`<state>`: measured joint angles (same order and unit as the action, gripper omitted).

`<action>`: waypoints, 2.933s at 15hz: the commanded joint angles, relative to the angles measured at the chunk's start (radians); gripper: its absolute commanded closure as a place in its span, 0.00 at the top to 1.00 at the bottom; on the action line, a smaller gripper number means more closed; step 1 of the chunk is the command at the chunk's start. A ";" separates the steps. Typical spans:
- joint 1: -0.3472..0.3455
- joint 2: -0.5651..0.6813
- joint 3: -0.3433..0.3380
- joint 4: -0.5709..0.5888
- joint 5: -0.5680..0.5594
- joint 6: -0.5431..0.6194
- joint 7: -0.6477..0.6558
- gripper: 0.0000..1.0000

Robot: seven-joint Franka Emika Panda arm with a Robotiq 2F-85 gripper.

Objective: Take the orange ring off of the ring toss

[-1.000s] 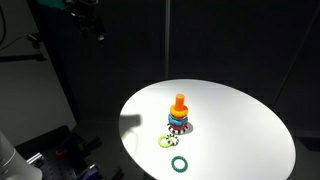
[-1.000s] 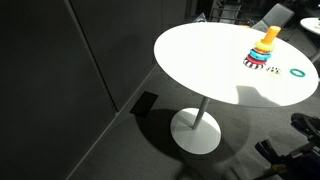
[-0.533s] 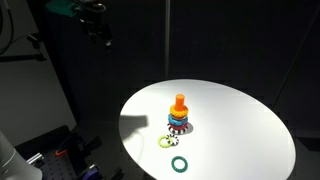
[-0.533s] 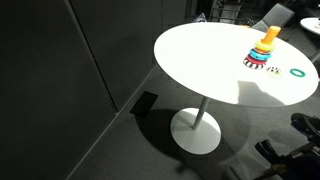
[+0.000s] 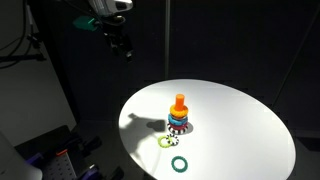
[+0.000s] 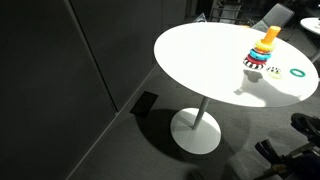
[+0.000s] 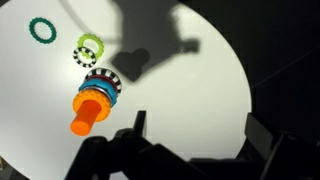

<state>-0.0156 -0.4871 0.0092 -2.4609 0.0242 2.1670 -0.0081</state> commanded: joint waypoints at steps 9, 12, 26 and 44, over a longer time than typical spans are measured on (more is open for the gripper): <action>-0.156 0.242 -0.004 0.019 -0.204 0.275 0.283 1.00; -0.188 0.297 -0.010 0.019 -0.278 0.342 0.371 1.00; -0.178 0.373 -0.062 0.017 -0.292 0.405 0.413 1.00; -0.153 0.597 -0.115 0.016 -0.251 0.771 0.468 1.00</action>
<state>-0.1682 0.0810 -0.1021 -2.4506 -0.2222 2.8782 0.4294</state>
